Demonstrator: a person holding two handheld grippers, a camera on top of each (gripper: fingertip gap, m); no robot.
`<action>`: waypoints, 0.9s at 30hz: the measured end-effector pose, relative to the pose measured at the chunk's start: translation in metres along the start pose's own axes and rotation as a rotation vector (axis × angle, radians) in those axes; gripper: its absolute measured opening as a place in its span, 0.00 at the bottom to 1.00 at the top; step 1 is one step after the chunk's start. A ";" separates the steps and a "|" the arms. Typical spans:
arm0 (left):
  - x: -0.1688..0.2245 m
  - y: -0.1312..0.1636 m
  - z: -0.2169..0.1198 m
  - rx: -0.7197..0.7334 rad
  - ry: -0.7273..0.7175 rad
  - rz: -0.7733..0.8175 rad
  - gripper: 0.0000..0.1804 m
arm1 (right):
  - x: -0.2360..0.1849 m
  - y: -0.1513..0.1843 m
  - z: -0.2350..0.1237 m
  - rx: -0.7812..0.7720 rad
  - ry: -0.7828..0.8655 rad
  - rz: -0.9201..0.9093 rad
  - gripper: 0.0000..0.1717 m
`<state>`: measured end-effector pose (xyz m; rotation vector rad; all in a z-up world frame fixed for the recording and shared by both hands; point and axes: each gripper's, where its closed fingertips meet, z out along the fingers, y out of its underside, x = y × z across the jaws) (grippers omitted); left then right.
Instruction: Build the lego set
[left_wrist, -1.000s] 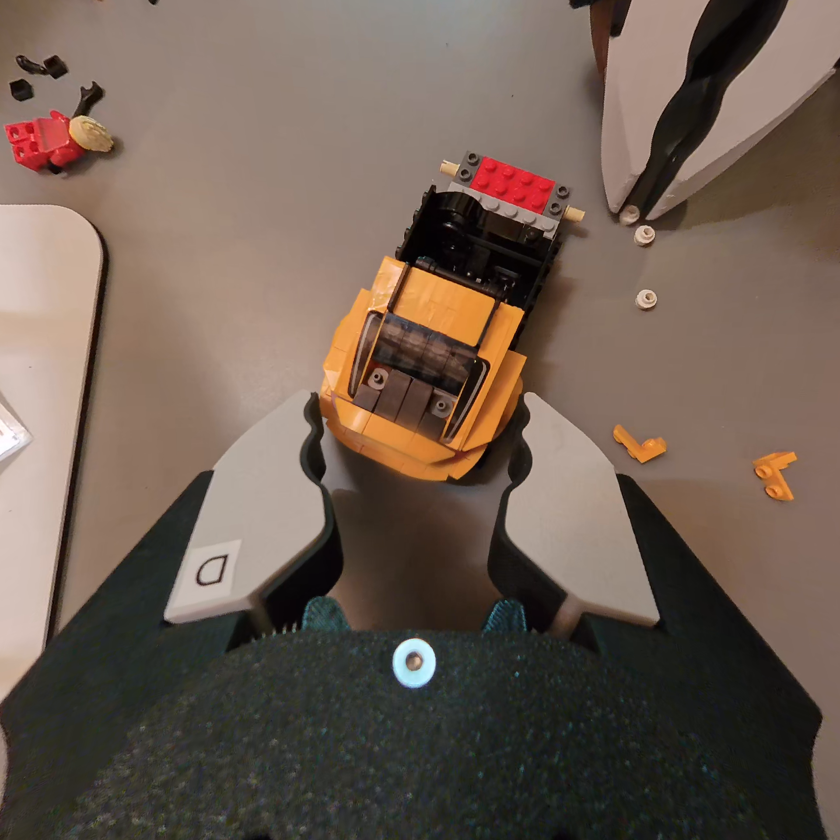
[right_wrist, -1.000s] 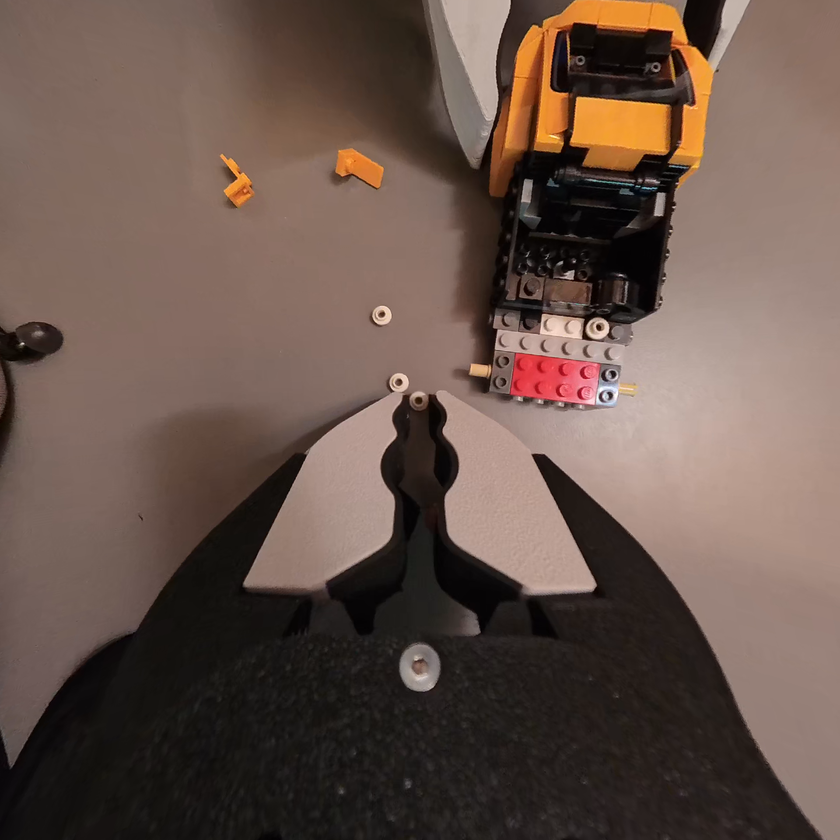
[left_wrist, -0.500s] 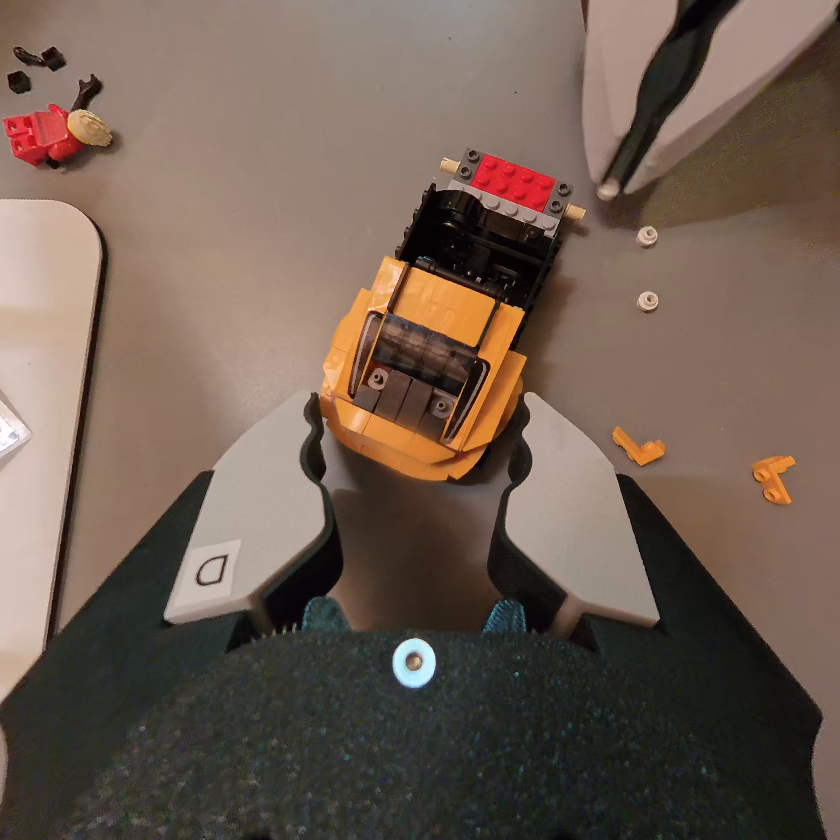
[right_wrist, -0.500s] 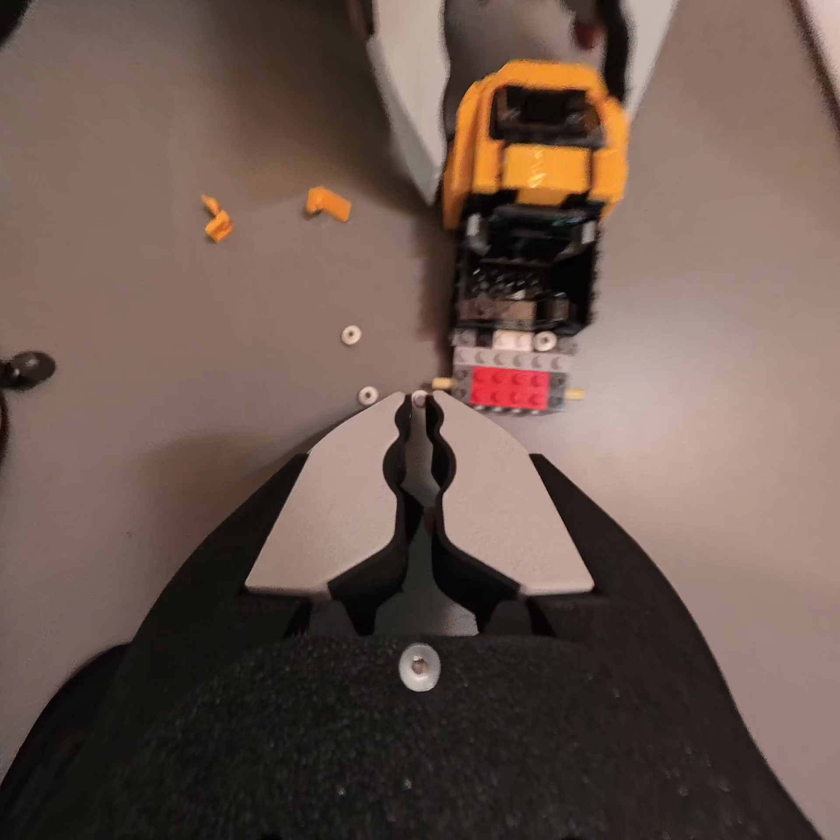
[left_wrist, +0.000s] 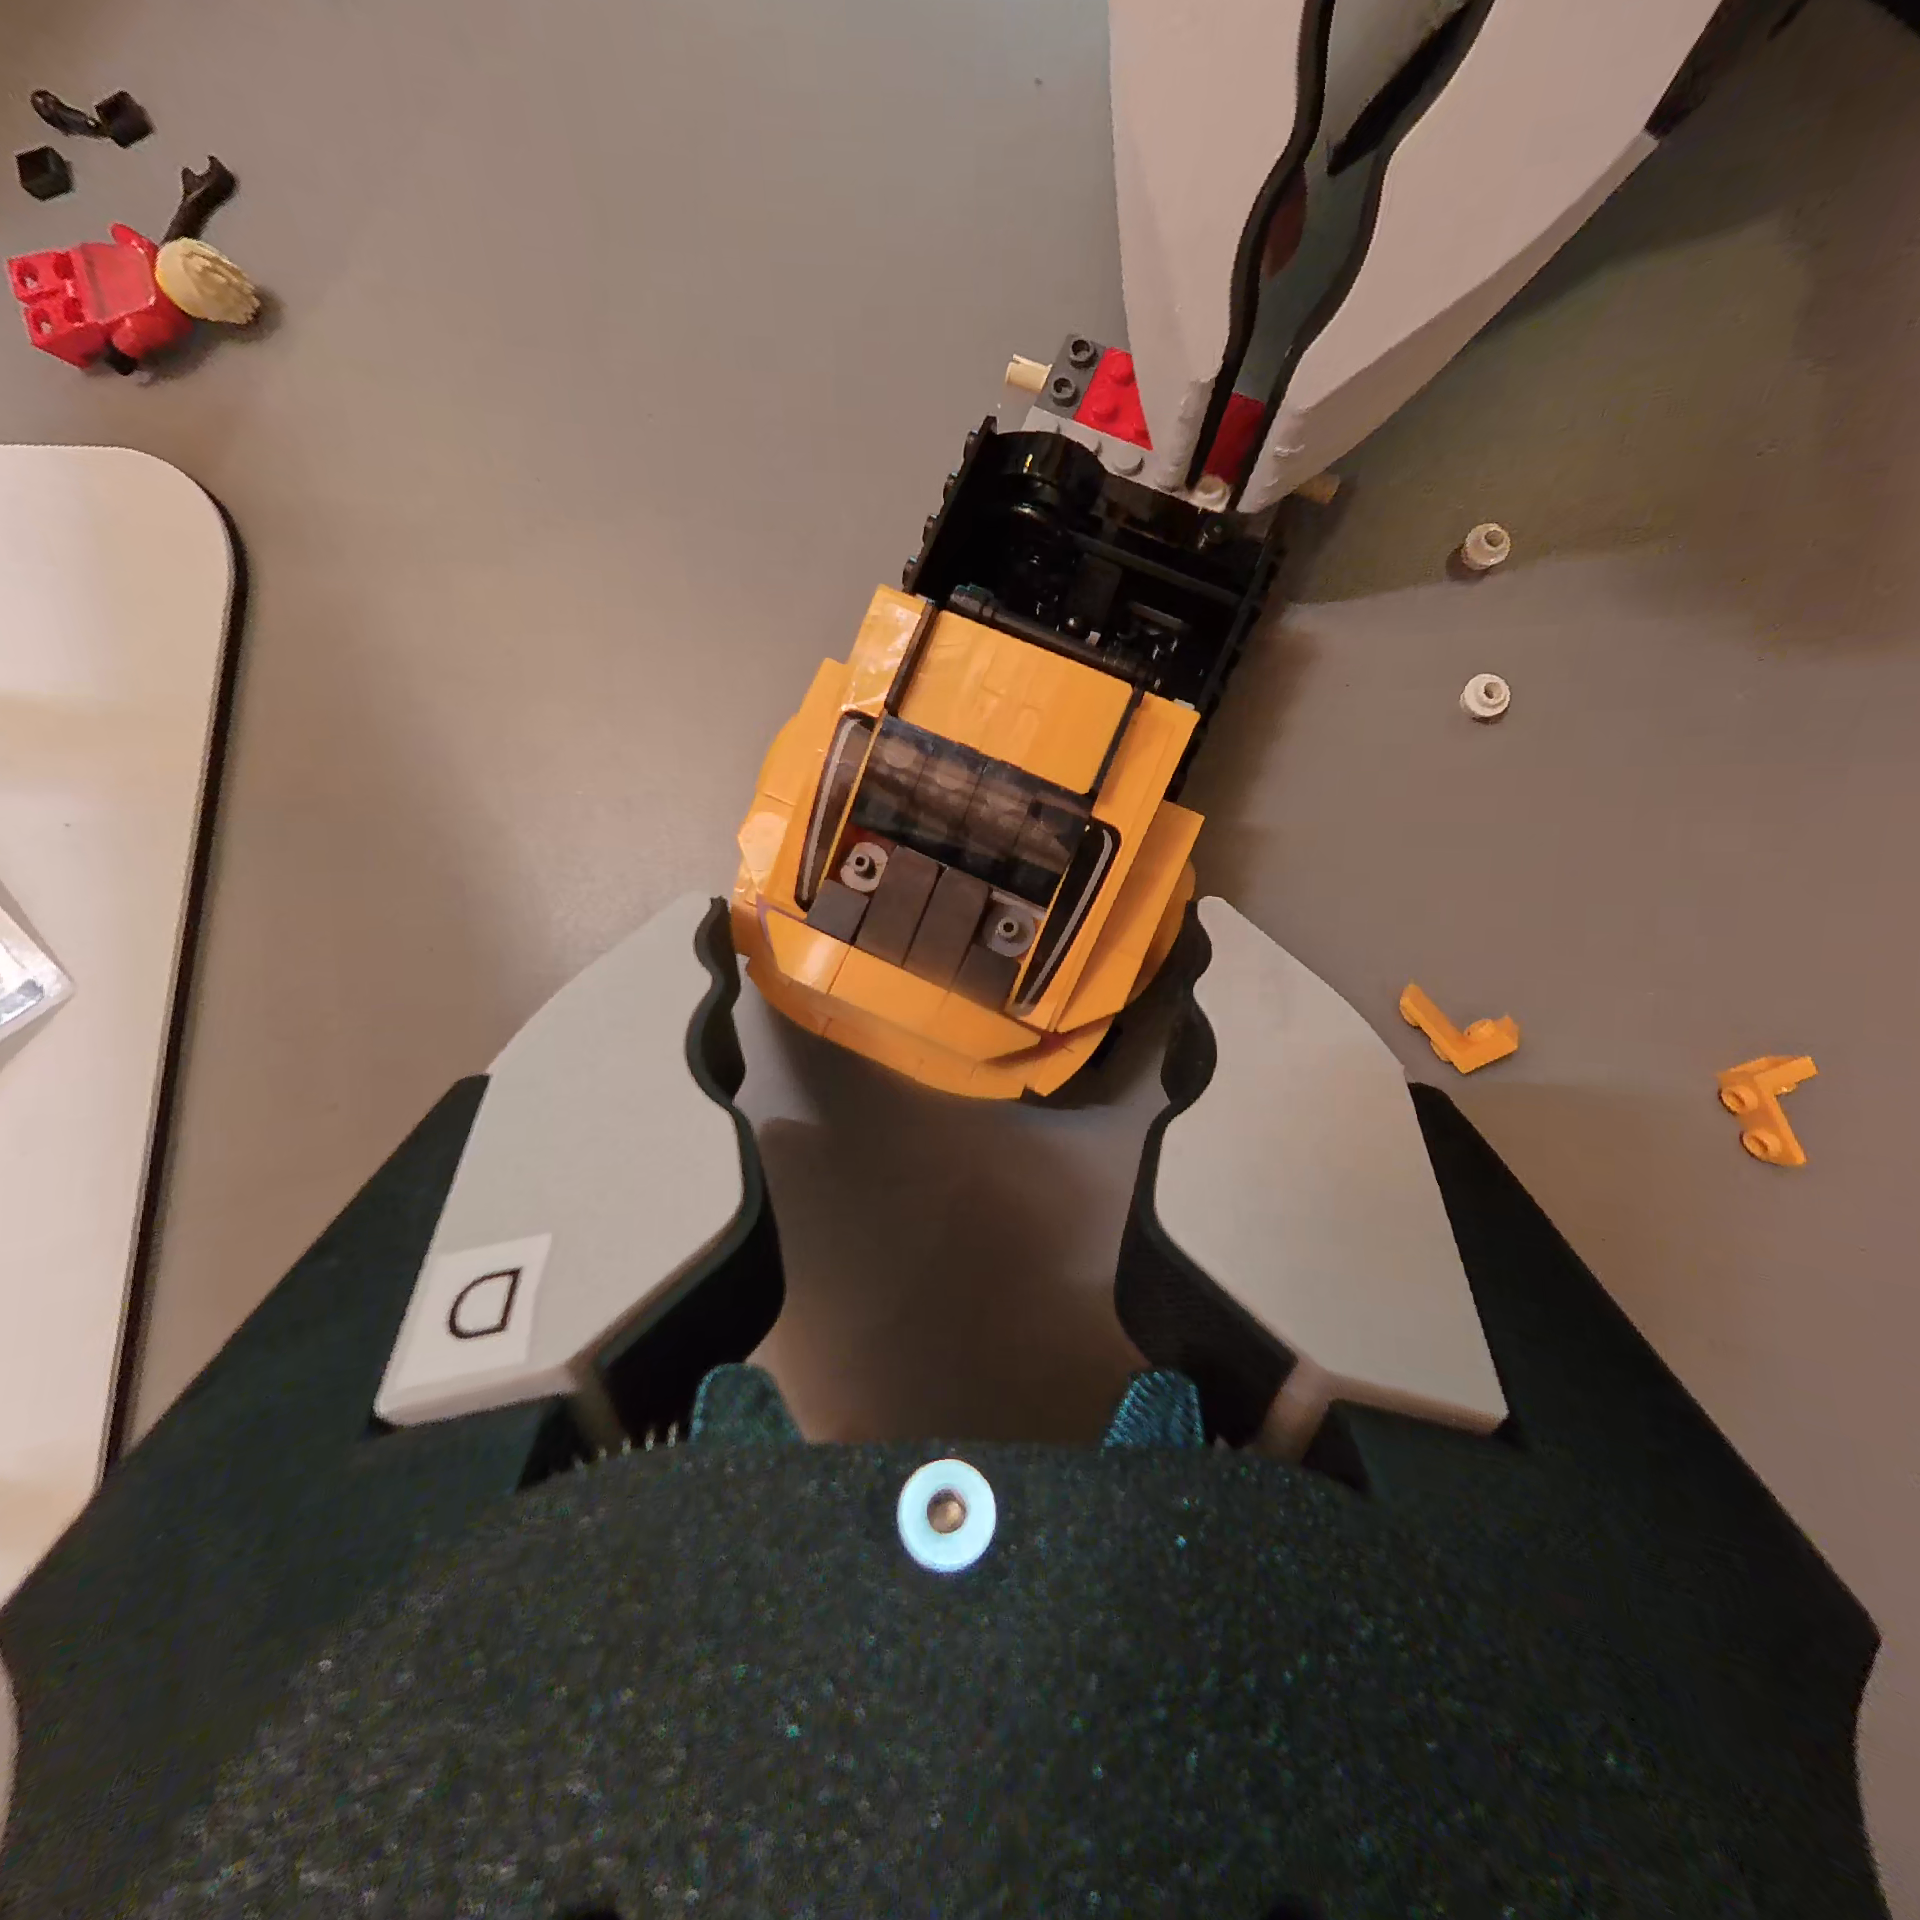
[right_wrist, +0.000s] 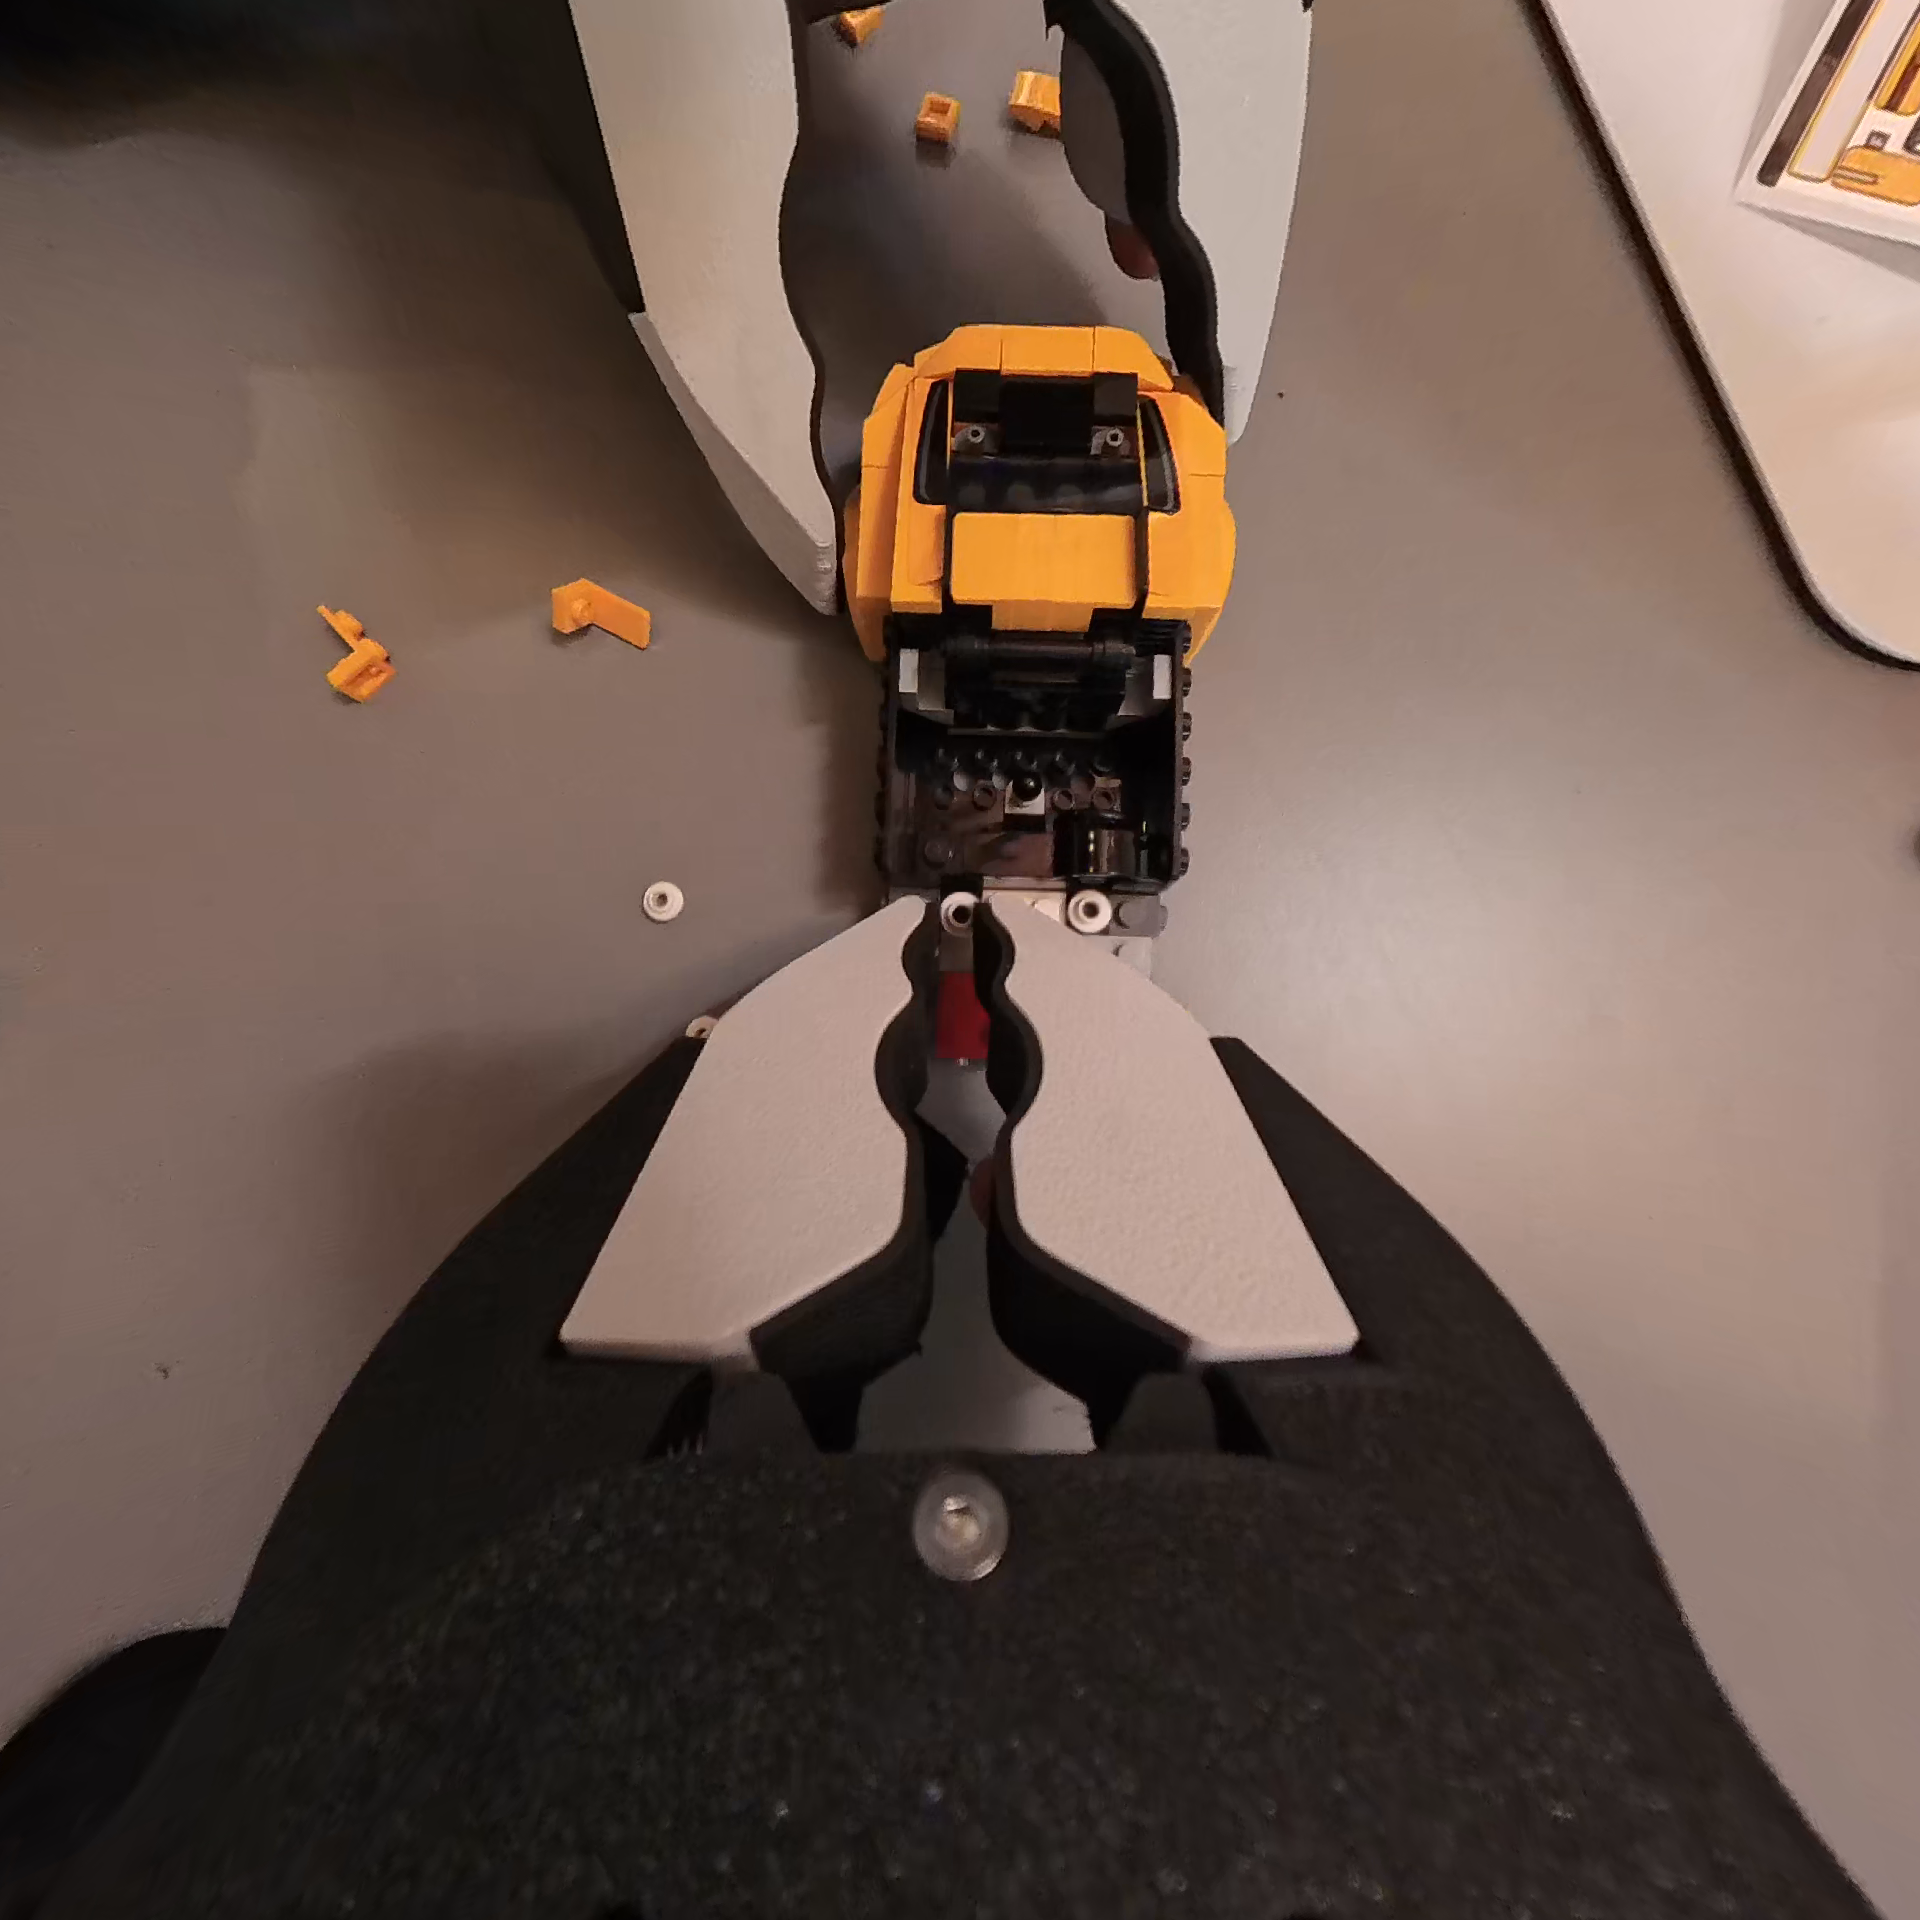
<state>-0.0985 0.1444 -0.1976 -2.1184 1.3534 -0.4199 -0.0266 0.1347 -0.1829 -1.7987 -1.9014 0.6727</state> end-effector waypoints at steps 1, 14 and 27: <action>0.000 0.000 0.000 0.000 0.000 0.000 0.44 | -0.001 -0.001 0.000 0.001 -0.008 0.003 0.03; 0.000 0.000 0.000 -0.004 -0.003 -0.001 0.44 | 0.000 0.003 0.005 -0.136 -0.056 -0.006 0.04; 0.000 0.001 0.000 -0.002 -0.001 -0.002 0.44 | -0.001 0.001 0.005 -0.140 -0.073 -0.003 0.04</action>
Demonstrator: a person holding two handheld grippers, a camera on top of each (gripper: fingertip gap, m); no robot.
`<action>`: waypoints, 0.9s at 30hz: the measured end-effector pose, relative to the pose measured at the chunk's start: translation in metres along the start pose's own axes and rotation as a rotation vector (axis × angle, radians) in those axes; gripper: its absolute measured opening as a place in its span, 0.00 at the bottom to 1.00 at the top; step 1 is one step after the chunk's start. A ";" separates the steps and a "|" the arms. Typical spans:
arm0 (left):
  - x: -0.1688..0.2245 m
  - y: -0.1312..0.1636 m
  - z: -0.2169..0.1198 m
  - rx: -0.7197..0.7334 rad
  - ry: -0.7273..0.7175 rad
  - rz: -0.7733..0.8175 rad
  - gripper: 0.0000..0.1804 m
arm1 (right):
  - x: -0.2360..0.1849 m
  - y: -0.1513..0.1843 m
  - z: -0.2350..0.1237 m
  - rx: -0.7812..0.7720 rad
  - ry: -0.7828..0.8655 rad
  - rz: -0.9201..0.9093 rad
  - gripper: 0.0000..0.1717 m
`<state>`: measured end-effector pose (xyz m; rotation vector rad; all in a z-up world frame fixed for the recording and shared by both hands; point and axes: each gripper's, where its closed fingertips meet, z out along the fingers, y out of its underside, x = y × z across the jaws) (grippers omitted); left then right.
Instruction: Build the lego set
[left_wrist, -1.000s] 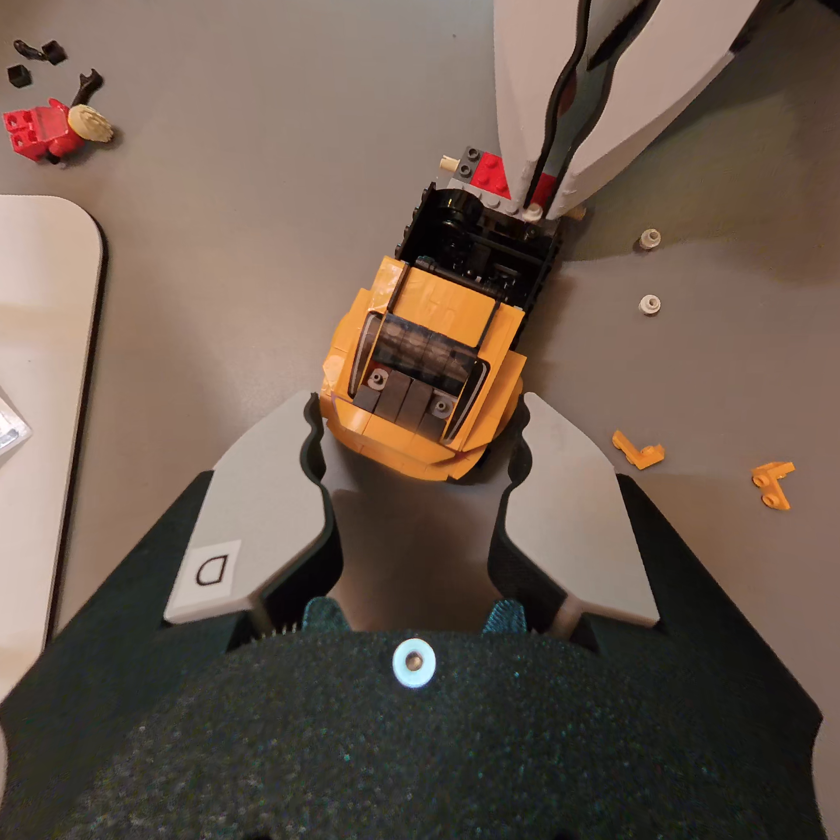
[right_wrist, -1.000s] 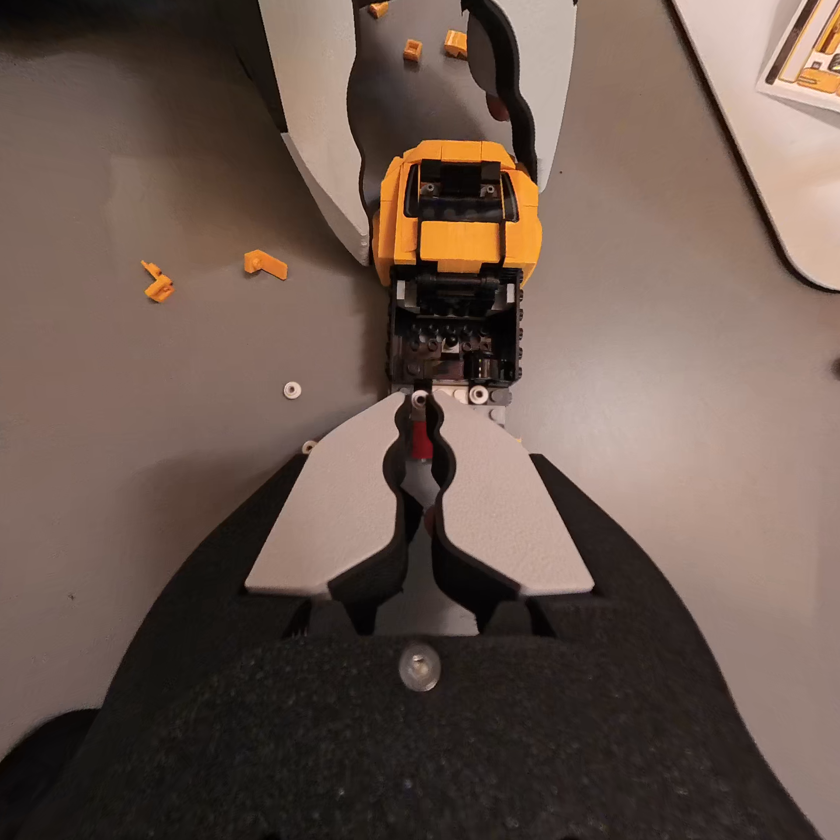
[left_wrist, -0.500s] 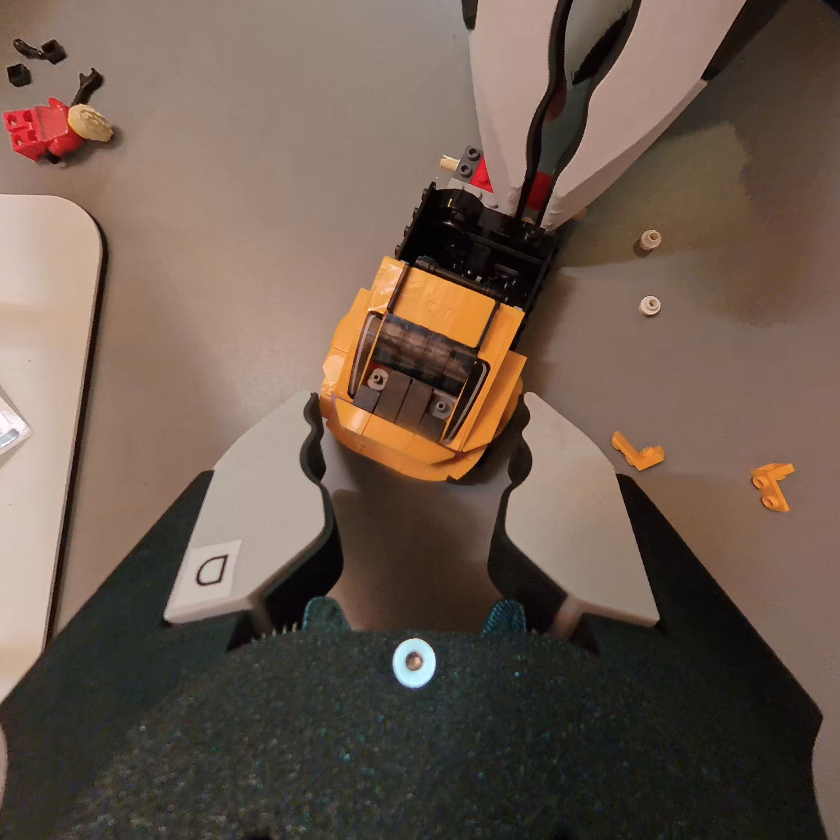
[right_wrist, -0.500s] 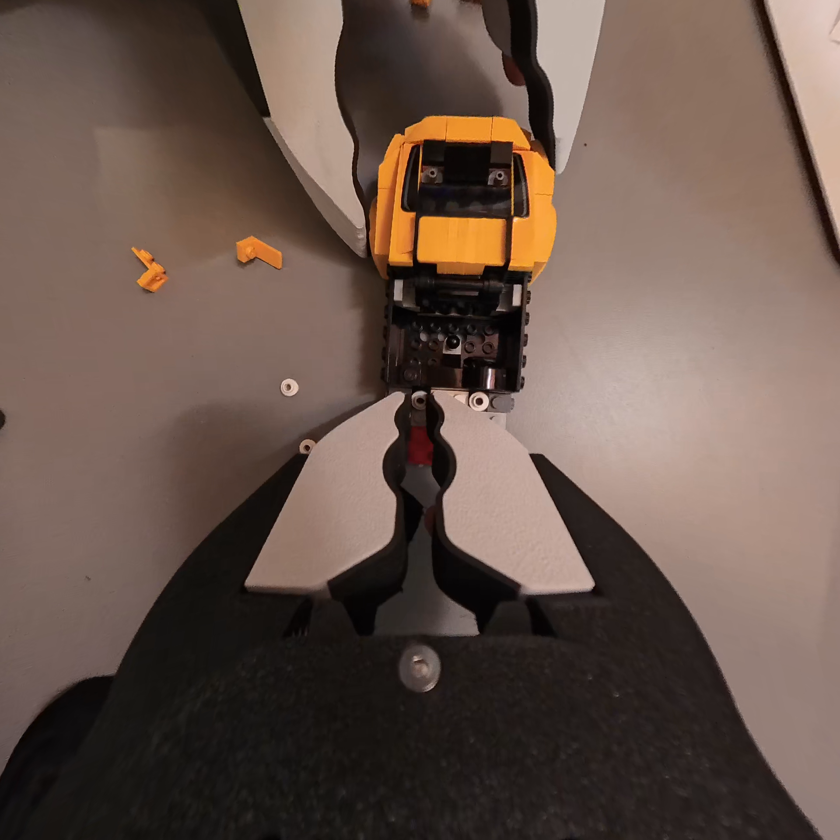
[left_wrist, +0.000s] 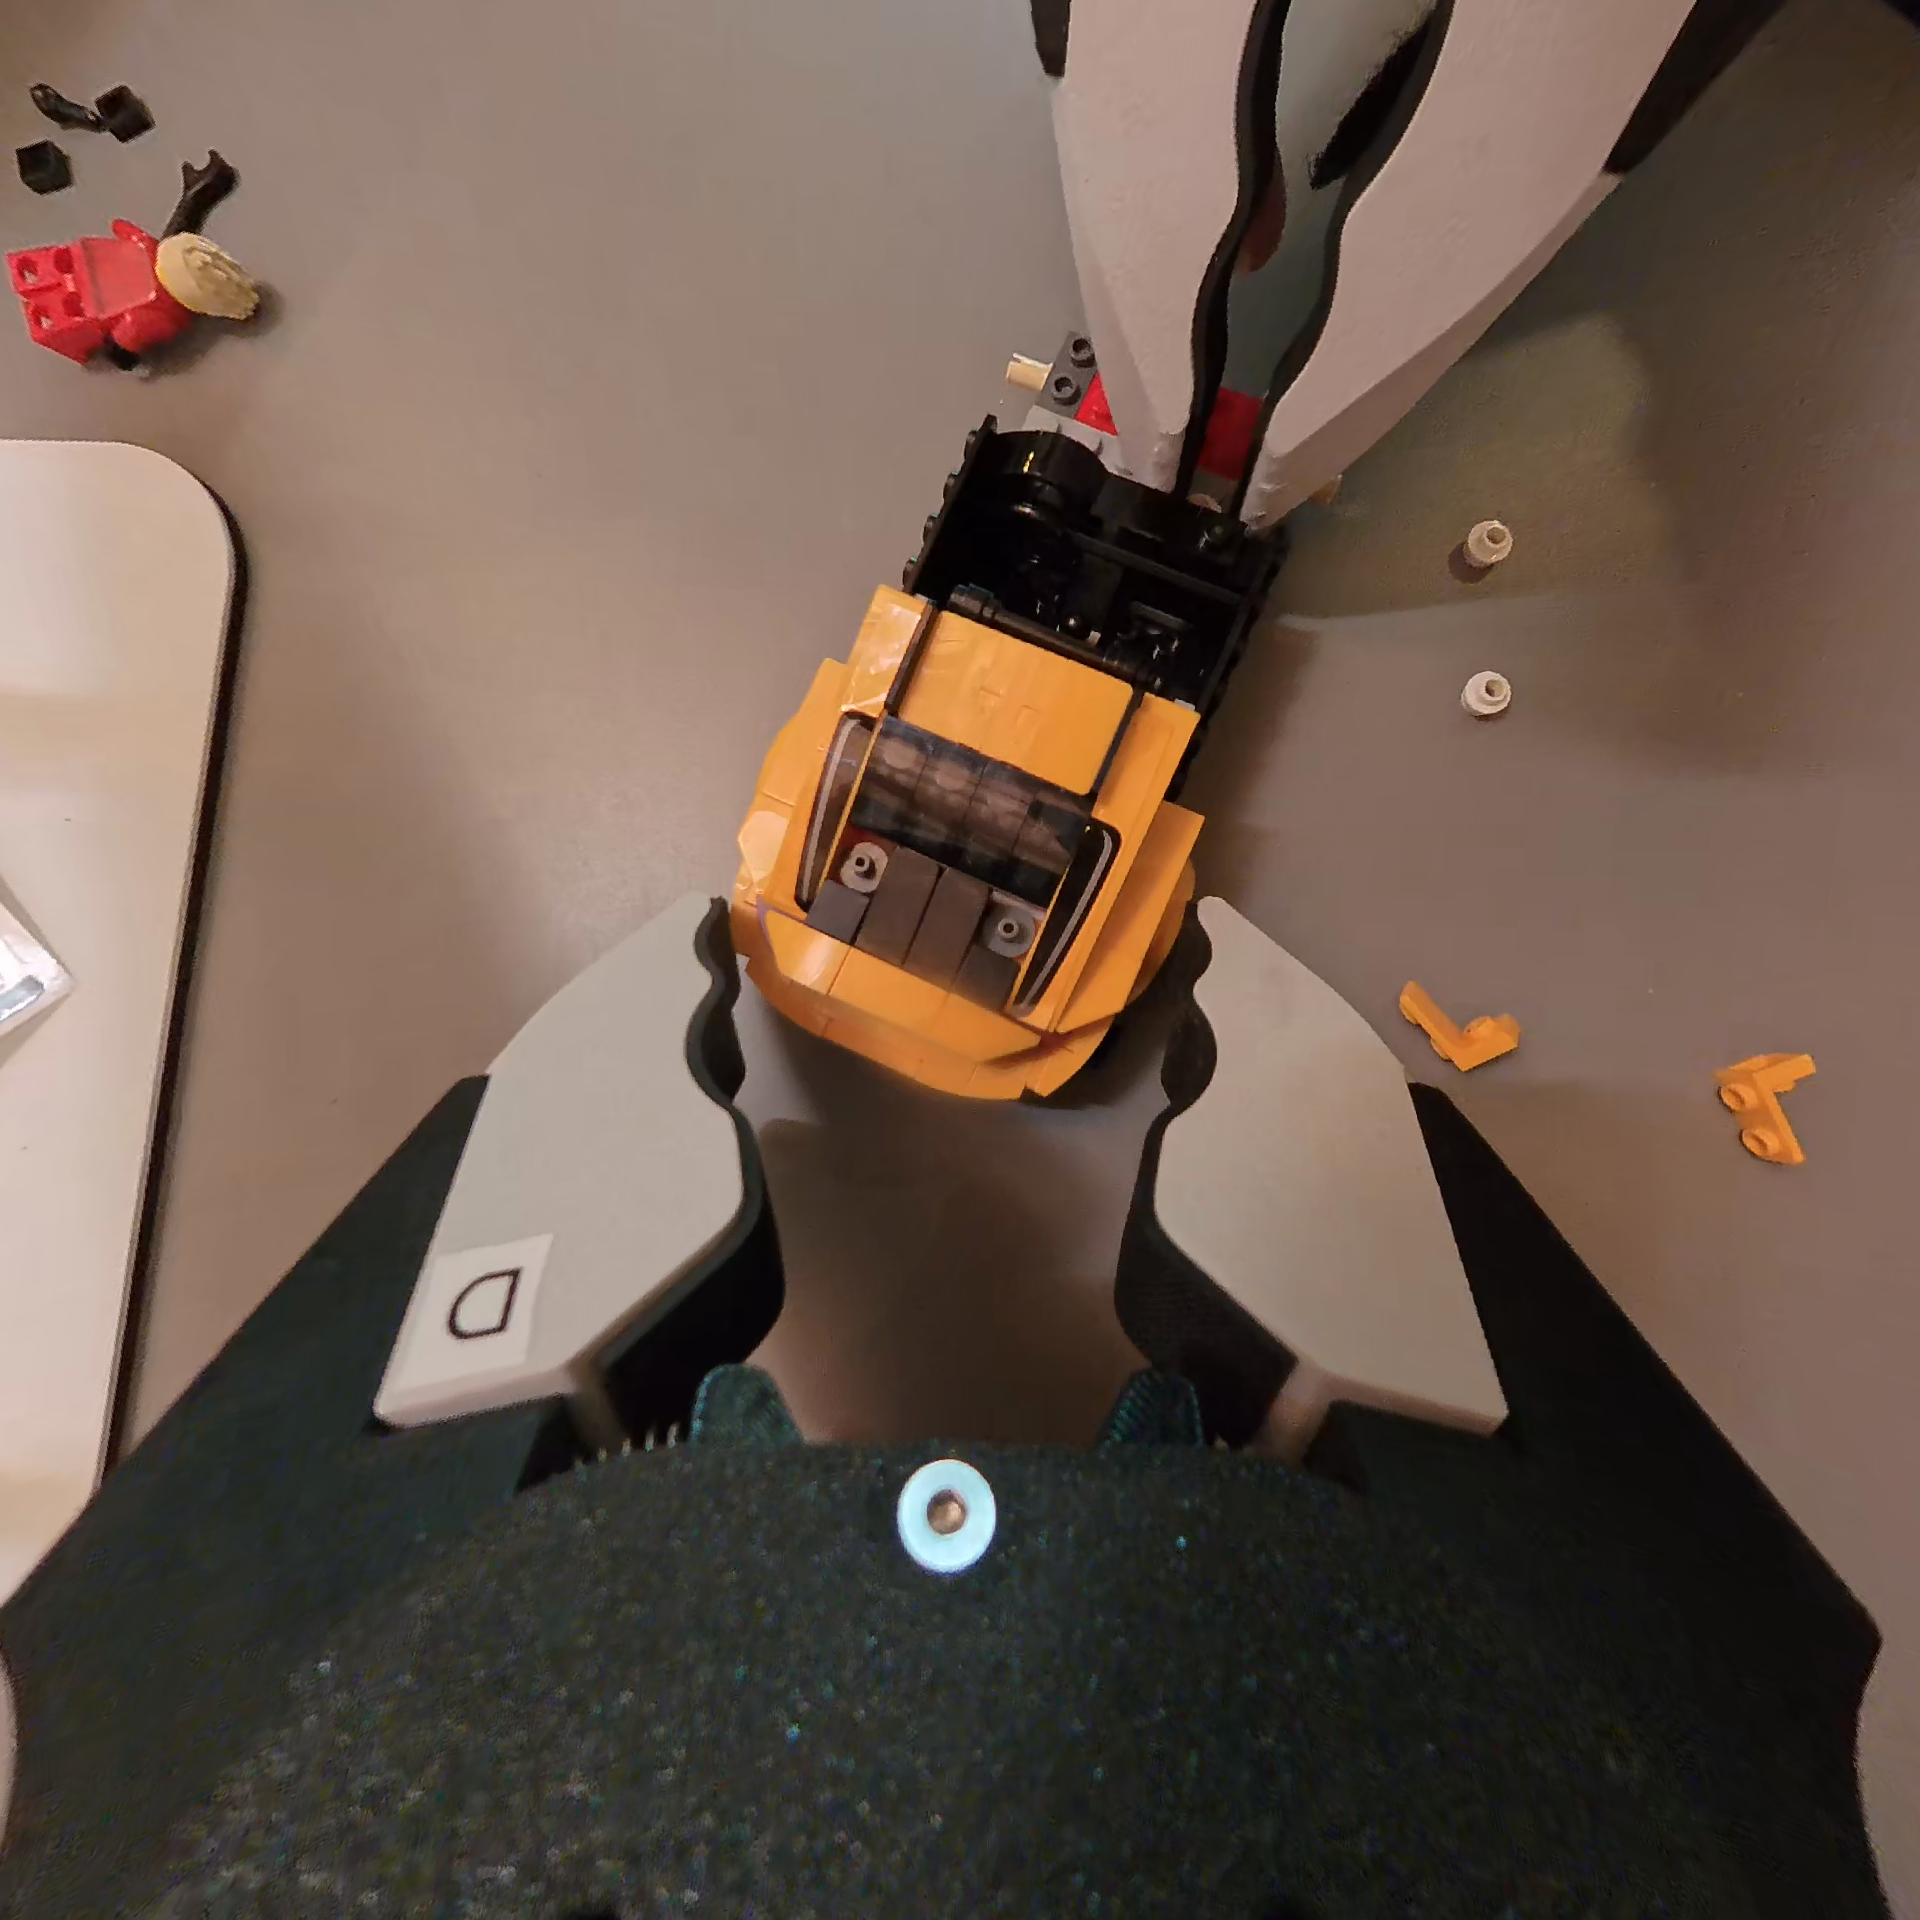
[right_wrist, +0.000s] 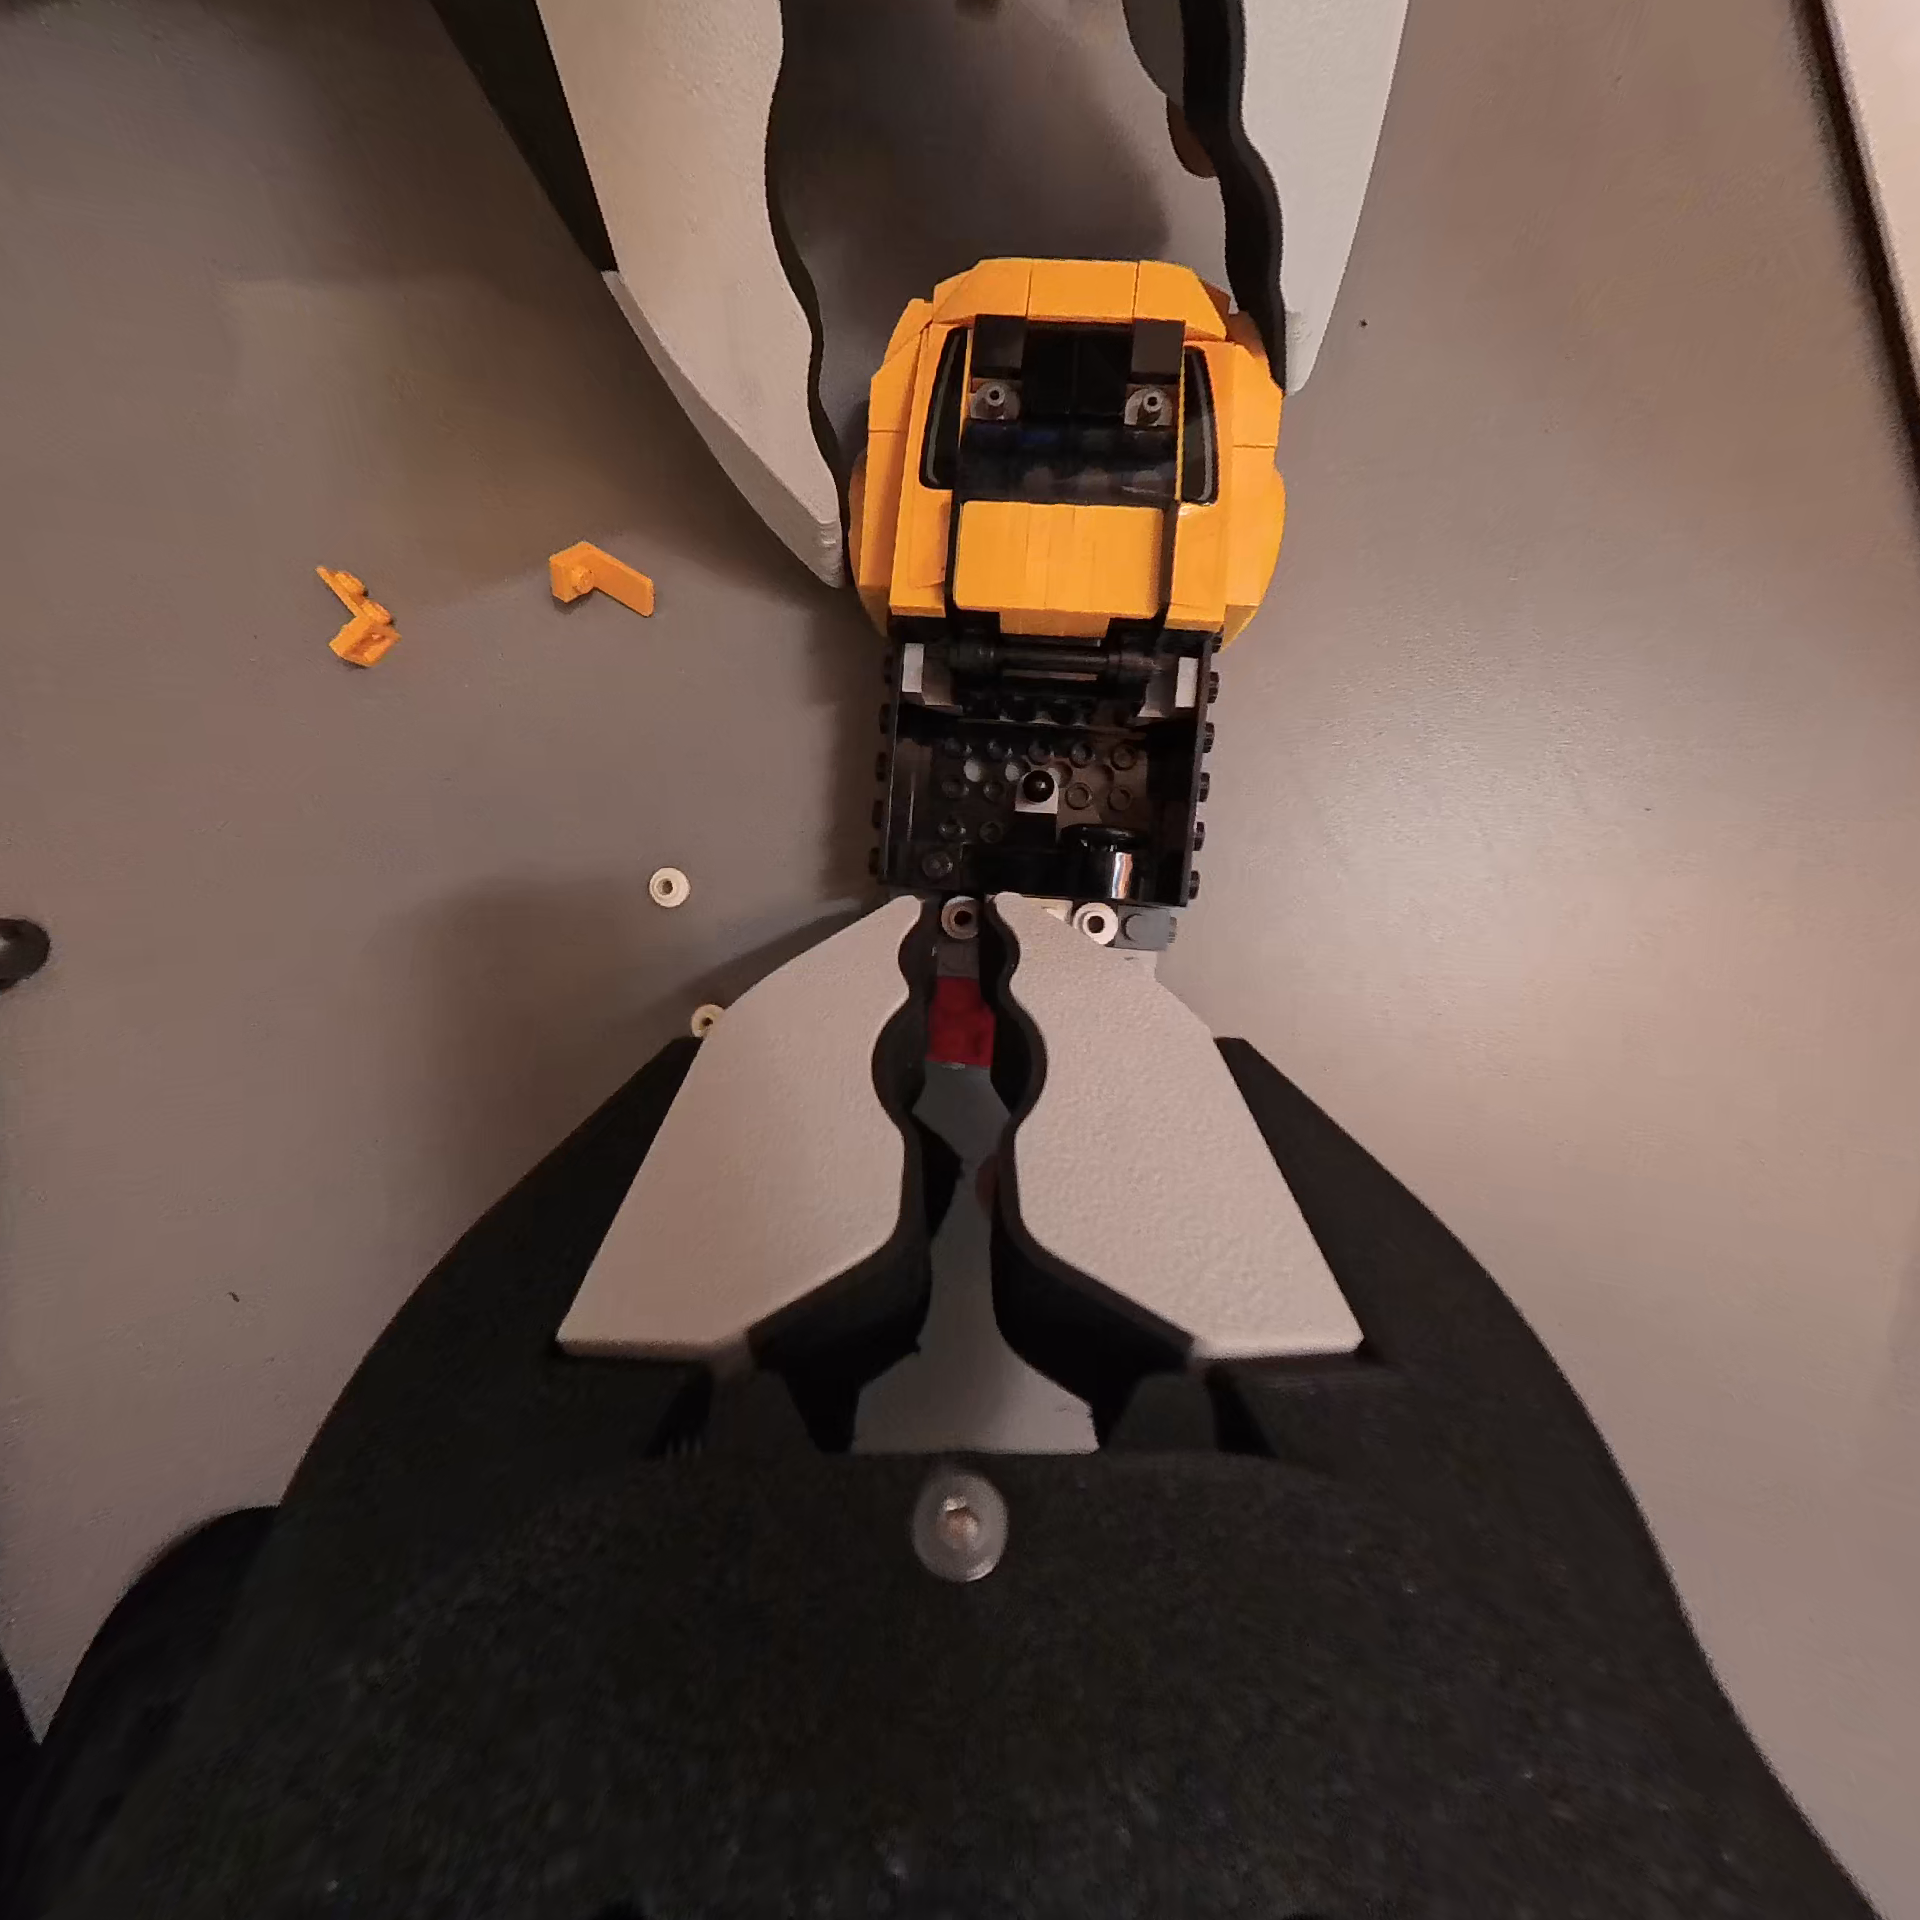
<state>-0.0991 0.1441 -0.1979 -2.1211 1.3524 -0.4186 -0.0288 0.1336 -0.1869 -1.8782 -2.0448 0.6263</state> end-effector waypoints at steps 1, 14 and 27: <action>0.000 0.000 0.000 0.000 0.000 0.000 0.44 | 0.000 0.000 0.000 0.005 -0.002 0.002 0.04; 0.000 0.000 0.000 0.000 0.000 0.000 0.44 | -0.001 -0.001 -0.006 0.055 -0.013 0.034 0.05; 0.000 0.000 0.000 -0.002 -0.001 -0.001 0.44 | 0.000 0.002 -0.001 0.028 0.058 -0.053 0.02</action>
